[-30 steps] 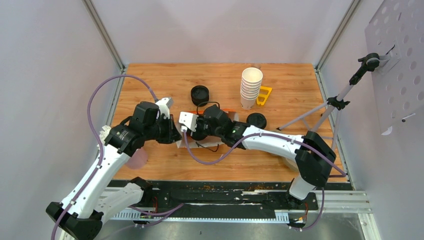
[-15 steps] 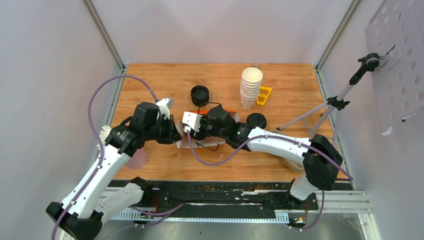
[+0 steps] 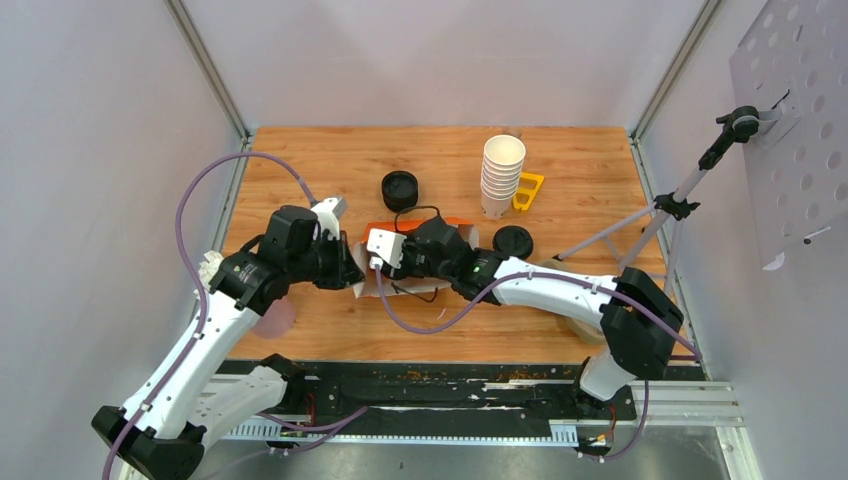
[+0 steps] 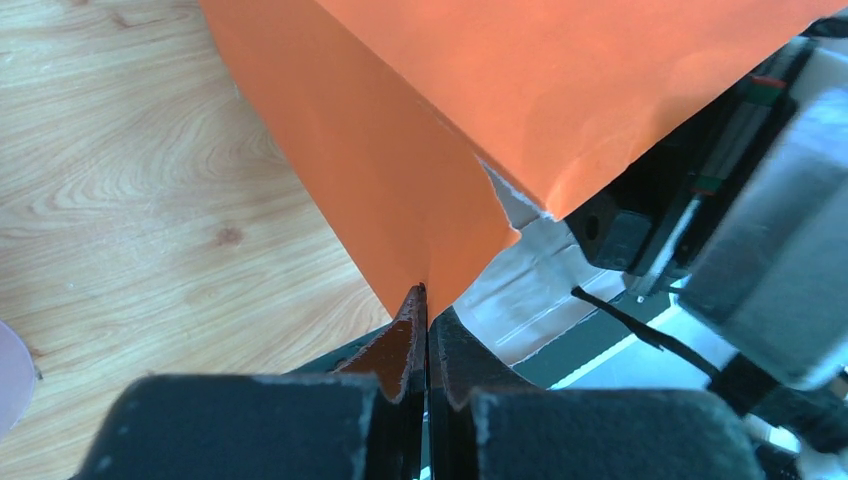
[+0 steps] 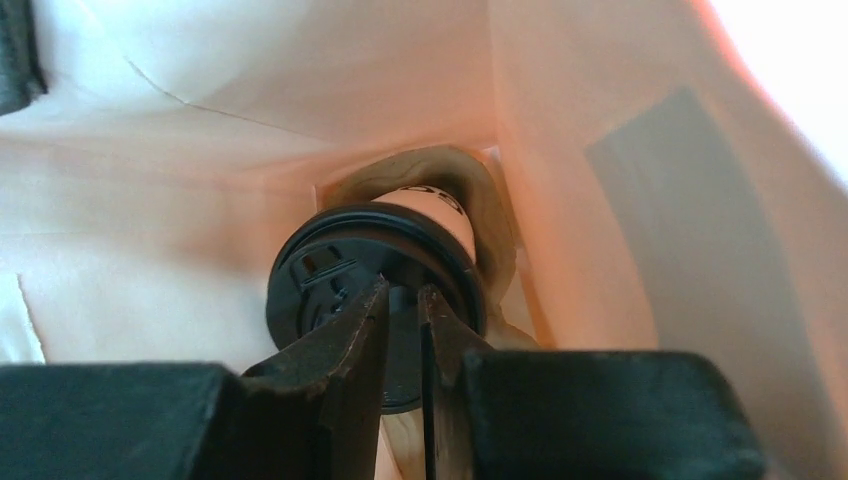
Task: Pack the takeout coffee
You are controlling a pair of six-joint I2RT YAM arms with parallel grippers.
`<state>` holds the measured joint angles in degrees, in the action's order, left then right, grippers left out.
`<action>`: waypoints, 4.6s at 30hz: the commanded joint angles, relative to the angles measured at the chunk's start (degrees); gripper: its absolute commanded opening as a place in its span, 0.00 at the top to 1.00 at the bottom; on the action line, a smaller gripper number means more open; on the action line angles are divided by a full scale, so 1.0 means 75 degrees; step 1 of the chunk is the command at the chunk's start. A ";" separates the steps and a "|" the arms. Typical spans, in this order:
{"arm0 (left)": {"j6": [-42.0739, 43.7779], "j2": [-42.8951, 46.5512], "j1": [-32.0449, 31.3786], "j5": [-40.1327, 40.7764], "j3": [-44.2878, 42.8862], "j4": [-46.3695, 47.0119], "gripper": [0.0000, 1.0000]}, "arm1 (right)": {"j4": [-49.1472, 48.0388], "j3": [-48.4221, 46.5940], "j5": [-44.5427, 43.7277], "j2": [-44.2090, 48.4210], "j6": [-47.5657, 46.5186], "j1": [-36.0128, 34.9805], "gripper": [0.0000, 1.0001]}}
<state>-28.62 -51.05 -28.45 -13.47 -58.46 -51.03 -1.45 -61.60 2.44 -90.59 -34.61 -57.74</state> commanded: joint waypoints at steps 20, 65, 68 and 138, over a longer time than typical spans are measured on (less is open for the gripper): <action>-0.0048 0.0102 0.0028 -0.0294 0.0141 0.0333 1.00 | -0.0978 -0.0388 -0.0114 -0.0822 0.0441 -0.0353 0.82; -0.0004 0.0045 0.0031 0.0007 -0.0096 0.0171 1.00 | 0.0788 -0.0949 -0.0102 -0.0232 0.1017 -0.0328 0.67; -0.0004 0.0026 0.0031 -0.0004 -0.0143 0.0165 1.00 | 0.1014 -0.1020 0.0028 -0.0046 0.1085 -0.0340 0.65; -0.0307 0.0217 0.0031 0.0412 -0.0949 -0.0615 1.00 | 0.7590 -0.3823 0.4179 -0.0300 0.1467 -0.0458 0.61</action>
<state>-29.80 -50.59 -28.36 -11.90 -64.31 -55.92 54.06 -86.87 30.04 -92.51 -23.44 -60.62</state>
